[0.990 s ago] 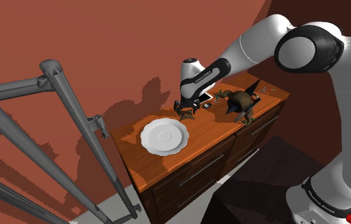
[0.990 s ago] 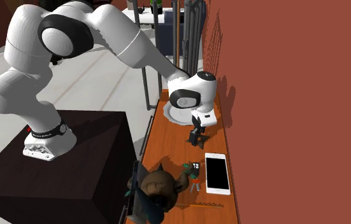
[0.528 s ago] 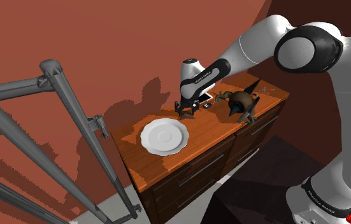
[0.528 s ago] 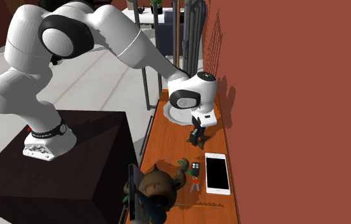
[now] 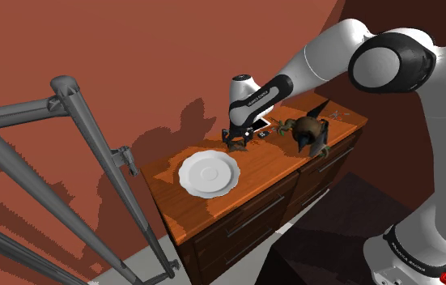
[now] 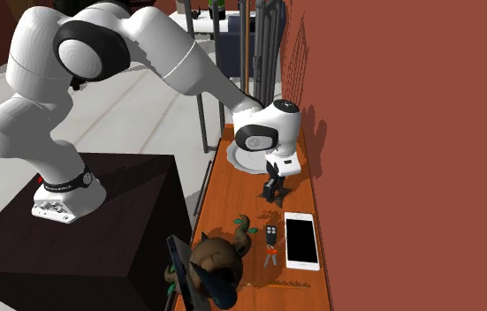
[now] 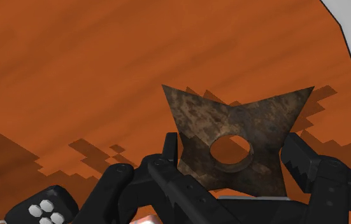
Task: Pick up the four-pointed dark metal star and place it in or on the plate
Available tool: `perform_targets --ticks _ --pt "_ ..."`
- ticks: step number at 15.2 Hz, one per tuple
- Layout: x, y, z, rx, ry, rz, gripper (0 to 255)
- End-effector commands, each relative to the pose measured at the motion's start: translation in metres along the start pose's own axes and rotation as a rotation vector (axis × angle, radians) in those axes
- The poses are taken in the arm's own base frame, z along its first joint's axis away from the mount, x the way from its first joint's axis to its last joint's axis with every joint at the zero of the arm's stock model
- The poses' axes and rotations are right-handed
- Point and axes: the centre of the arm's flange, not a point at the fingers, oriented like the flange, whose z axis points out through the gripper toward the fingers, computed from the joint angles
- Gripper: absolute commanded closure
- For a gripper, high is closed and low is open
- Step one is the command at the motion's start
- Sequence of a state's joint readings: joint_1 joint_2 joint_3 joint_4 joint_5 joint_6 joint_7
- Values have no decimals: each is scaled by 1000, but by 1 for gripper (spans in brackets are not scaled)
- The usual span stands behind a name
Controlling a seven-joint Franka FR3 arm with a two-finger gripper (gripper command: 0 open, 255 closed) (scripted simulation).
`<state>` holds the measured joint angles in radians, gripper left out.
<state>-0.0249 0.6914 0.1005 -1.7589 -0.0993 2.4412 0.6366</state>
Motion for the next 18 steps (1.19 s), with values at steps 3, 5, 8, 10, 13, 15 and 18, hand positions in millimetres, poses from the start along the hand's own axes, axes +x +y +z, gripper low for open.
perform_targets --ticks 3,5,8,10,13,15,18 --pt "0 0 -11 0 0 0 255" --pt "0 0 -21 0 0 0 255" --pt "0 0 -37 0 0 0 255" --pt "0 0 -47 0 0 0 255" --pt "0 0 -63 0 0 0 255" --pt "0 0 -74 0 0 0 255" --pt "0 0 -89 0 0 0 255"
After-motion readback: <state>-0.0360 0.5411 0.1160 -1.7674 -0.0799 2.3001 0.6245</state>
